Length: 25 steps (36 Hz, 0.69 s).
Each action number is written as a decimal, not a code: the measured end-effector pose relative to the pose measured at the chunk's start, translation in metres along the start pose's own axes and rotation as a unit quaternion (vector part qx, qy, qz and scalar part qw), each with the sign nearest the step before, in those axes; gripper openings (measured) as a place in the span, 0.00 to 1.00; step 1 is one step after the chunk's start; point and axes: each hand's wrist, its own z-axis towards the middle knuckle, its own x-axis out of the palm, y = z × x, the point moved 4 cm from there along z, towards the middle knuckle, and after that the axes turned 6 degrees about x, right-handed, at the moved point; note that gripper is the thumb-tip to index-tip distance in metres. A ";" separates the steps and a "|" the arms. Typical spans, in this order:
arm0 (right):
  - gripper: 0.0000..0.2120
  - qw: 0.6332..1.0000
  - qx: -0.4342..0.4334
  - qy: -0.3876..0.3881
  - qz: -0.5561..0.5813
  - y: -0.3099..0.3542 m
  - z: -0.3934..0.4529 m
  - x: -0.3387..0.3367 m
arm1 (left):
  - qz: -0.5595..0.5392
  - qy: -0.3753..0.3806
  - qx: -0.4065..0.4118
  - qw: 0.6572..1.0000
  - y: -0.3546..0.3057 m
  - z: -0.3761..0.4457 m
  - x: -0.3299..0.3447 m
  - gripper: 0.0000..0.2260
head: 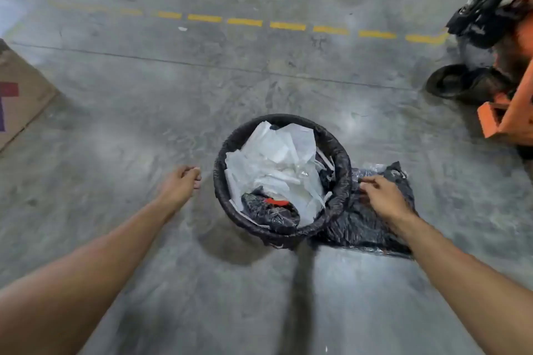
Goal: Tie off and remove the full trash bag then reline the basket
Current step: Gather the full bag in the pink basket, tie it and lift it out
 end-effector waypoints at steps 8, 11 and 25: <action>0.24 0.981 0.029 0.149 0.122 0.015 0.065 0.054 | -0.085 0.177 -0.039 0.980 0.024 0.069 0.065 0.32; 0.26 0.966 0.021 0.229 0.116 0.017 0.076 0.064 | -0.113 0.215 -0.031 0.970 0.023 0.074 0.079 0.34; 0.19 0.954 0.035 0.211 0.210 0.047 0.089 0.040 | -0.131 0.113 0.028 0.984 0.014 0.108 0.056 0.26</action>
